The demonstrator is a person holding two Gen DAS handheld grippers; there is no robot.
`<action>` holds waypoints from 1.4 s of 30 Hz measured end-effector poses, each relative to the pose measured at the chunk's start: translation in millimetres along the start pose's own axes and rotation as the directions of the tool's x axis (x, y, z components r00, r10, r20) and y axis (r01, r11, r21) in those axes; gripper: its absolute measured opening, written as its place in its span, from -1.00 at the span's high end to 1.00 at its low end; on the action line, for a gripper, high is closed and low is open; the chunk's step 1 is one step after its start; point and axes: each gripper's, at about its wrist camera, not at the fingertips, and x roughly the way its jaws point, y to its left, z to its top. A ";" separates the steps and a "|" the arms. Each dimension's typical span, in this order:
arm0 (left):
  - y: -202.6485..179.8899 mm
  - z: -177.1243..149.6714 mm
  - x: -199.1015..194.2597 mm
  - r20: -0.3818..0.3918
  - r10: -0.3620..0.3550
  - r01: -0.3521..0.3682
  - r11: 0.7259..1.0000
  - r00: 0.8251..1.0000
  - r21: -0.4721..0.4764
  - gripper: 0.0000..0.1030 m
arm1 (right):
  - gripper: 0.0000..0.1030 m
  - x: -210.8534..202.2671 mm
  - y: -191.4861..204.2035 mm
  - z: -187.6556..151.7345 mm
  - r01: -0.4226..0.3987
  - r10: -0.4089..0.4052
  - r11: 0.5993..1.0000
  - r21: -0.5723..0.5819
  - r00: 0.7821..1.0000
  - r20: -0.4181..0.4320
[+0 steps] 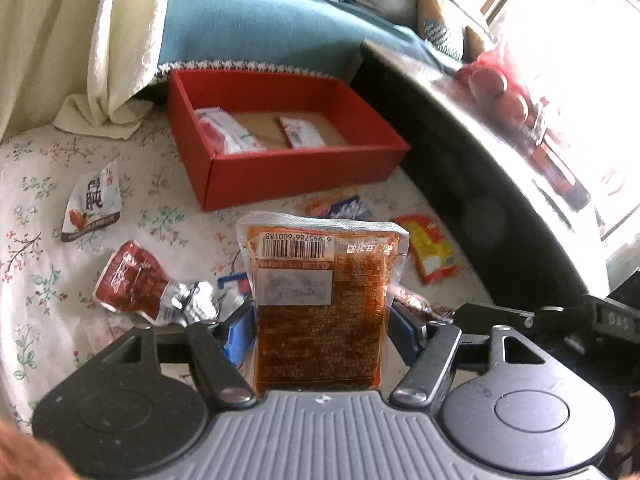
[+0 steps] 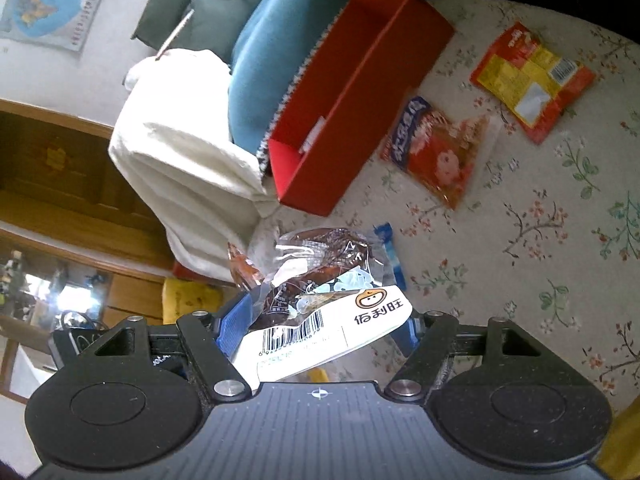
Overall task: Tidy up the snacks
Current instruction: 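Grasp and lift the dark brown snack with right tool while left holds packet, then carry both held packets over the red box and open both tools to drop them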
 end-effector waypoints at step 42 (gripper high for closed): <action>-18.3 134.2 46.8 0.252 0.085 -0.098 0.994 0.964 0.041 -0.20 | -0.49 64.3 48.9 137.8 -0.136 0.150 0.986 -0.100 0.977 0.151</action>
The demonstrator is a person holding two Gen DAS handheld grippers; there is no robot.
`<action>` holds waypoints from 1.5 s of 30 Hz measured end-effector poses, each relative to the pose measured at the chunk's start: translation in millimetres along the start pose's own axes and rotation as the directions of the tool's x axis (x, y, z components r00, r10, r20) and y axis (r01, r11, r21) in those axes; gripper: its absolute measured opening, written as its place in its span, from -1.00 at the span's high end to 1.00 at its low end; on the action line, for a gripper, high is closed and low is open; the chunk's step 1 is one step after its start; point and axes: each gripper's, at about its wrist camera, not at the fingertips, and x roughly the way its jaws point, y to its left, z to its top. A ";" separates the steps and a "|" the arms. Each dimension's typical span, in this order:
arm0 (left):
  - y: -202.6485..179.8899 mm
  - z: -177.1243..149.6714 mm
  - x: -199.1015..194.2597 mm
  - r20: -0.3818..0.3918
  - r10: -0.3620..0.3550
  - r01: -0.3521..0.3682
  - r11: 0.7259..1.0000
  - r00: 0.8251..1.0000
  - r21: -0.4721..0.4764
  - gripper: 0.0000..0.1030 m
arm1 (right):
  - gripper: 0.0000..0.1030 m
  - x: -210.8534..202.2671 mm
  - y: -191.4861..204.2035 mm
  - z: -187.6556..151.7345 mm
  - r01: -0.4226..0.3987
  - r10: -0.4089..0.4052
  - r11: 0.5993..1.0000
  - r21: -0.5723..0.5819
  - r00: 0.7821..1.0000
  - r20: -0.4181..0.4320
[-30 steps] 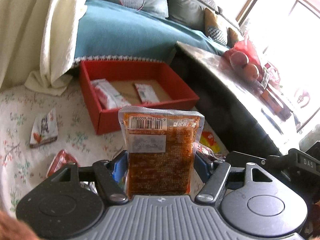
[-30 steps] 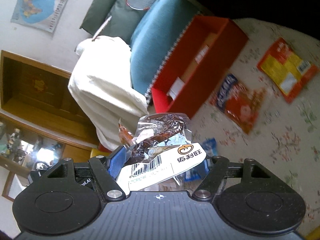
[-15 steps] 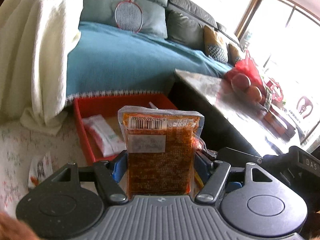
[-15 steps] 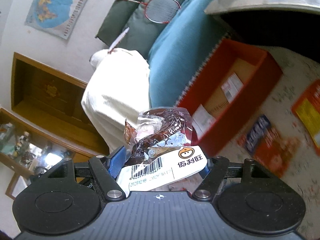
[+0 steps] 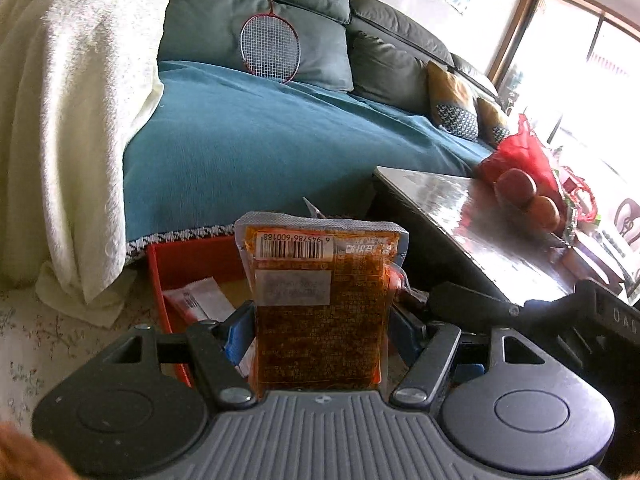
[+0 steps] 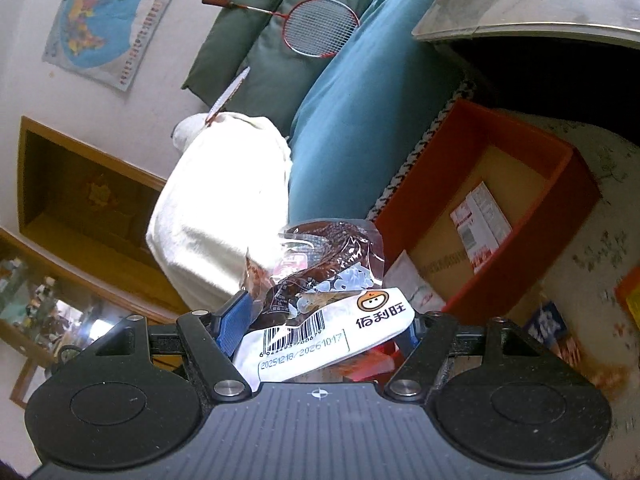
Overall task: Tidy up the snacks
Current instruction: 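Carry both held packets over the red box and open both tools to drop them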
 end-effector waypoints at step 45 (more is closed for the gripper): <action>51.3 0.6 87.3 -0.168 0.162 -0.174 0.983 0.972 -0.062 -0.34 | -0.60 79.5 -3.3 15.7 0.446 -0.457 0.826 -0.345 0.888 0.053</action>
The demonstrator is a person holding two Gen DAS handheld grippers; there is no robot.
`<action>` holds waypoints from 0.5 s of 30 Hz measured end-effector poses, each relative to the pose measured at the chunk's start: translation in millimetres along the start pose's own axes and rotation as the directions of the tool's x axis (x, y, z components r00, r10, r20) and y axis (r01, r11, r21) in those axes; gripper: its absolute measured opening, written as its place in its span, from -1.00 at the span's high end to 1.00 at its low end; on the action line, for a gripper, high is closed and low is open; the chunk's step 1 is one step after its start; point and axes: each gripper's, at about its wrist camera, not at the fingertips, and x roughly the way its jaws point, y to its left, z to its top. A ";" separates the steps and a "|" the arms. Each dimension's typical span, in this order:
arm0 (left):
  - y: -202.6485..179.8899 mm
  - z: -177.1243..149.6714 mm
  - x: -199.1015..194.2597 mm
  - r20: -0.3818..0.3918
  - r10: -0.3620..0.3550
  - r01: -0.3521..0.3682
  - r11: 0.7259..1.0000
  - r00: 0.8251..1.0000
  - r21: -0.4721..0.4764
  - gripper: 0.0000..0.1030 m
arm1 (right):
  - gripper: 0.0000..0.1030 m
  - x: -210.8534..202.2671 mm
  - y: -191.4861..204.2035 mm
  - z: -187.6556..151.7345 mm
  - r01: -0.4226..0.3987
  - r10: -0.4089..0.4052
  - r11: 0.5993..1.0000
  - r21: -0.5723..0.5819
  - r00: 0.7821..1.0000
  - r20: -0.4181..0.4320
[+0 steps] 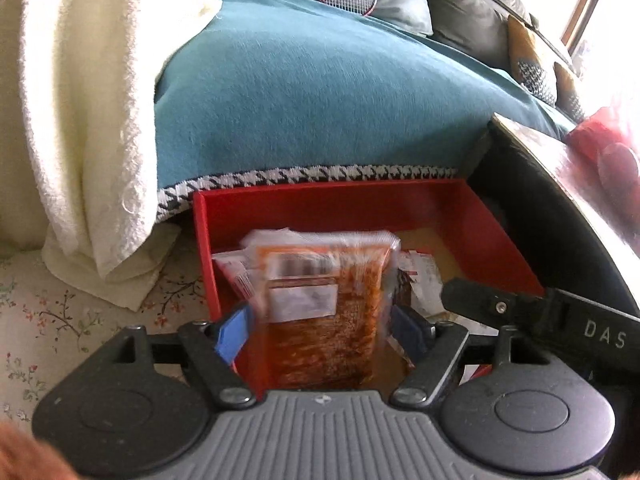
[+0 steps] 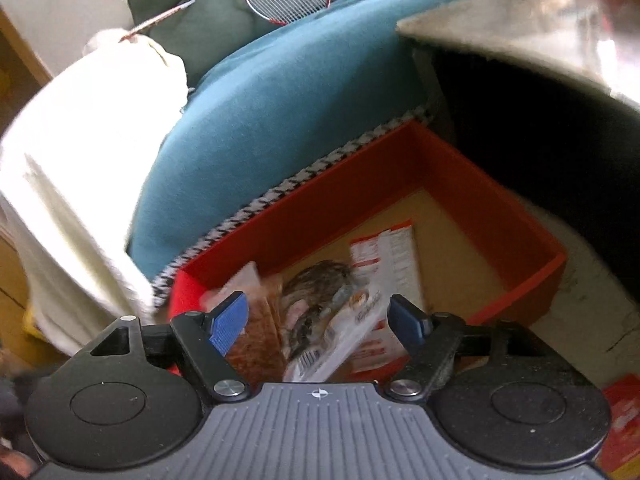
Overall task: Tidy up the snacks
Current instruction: 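Carry both held packets over the red box and open both tools to drop them, then move left tool to white duck-gizzard packet while right tool moves to brown-silver packet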
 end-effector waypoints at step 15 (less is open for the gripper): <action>39.7 9.7 -27.8 0.037 0.007 -0.004 0.996 0.999 -0.088 -0.35 | -0.53 29.6 34.8 -7.3 0.323 -0.330 0.895 -0.308 0.943 0.028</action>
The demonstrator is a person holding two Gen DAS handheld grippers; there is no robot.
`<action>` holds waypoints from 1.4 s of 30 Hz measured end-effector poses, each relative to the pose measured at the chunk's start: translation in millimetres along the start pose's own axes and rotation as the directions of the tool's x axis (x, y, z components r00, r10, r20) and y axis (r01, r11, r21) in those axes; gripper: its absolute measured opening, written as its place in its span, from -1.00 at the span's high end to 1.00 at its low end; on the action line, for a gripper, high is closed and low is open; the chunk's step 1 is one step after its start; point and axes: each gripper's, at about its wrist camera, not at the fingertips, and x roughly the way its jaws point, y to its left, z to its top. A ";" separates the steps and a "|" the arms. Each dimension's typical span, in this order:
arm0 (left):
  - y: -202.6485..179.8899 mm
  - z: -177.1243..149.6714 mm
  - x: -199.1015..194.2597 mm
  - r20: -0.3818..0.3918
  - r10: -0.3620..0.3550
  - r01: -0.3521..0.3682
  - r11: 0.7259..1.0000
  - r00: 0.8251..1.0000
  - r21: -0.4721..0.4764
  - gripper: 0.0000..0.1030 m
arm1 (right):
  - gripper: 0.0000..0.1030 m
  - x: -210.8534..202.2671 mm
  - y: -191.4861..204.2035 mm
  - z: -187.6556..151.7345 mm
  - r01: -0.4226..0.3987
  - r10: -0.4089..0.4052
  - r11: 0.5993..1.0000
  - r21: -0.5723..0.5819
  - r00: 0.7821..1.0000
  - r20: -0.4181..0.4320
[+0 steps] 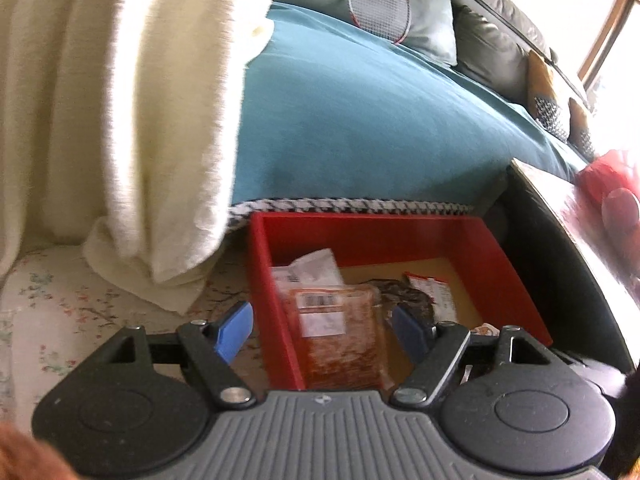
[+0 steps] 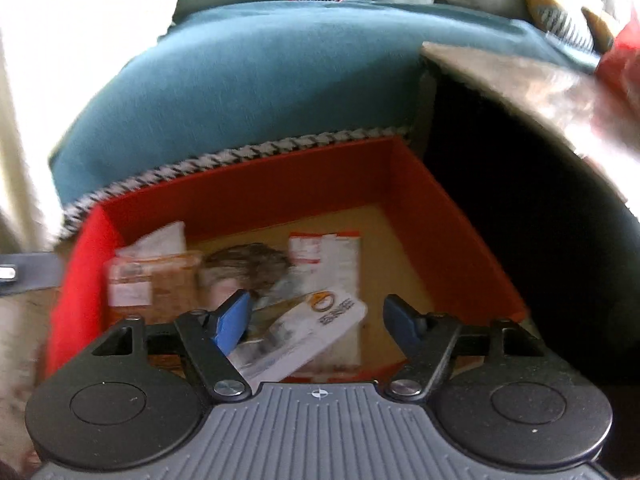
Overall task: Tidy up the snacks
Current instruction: 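Move left tool to white duck-gizzard packet while right tool moves to brown-silver packet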
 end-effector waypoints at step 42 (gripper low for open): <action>77.6 -59.9 16.6 -0.227 0.216 -0.222 0.975 0.949 -0.002 -0.50 | -1.00 -104.1 35.0 -95.8 -0.274 0.261 0.956 -0.100 0.957 -0.129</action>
